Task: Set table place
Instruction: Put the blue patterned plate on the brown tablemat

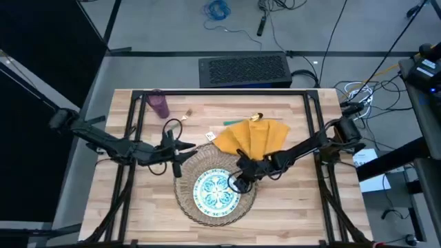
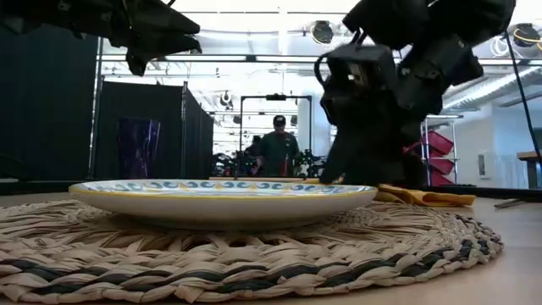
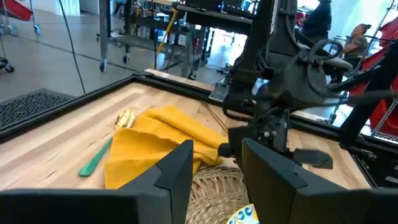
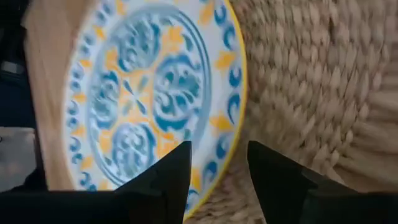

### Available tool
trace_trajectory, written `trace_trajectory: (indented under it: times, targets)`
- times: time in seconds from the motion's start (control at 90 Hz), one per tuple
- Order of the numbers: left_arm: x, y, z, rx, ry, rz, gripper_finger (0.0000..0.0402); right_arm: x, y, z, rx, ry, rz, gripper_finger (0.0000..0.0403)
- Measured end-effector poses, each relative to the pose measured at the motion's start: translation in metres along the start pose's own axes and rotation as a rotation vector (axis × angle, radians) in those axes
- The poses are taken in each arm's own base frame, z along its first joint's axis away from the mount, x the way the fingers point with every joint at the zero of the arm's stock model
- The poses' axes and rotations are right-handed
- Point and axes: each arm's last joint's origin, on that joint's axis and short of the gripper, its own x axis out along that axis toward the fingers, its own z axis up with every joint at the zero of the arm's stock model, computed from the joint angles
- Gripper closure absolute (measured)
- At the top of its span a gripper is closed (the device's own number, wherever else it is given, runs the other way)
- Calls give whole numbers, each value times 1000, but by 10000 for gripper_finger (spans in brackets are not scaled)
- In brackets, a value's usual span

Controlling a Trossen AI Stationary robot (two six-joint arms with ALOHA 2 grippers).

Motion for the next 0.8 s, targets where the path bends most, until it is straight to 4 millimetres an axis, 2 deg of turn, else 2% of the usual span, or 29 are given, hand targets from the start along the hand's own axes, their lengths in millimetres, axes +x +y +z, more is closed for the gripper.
trace_trajectory:
  times: [0.167,0.322,0.367,0.6,0.8]
  targets:
    - [0,0,-1,6,10,3,281,3,-1,-1,3,3,-1,282]
    - [0,0,-1,6,11,3,281,3,0,-1,-17,6,1,372]
    - [0,0,-1,6,10,3,281,3,0,-1,-20,4,4,387]
    - [0,0,-1,7,14,3,281,0,5,3,-44,3,19,400]
    - [0,0,-2,6,16,3,281,-4,21,19,-98,-24,40,403]
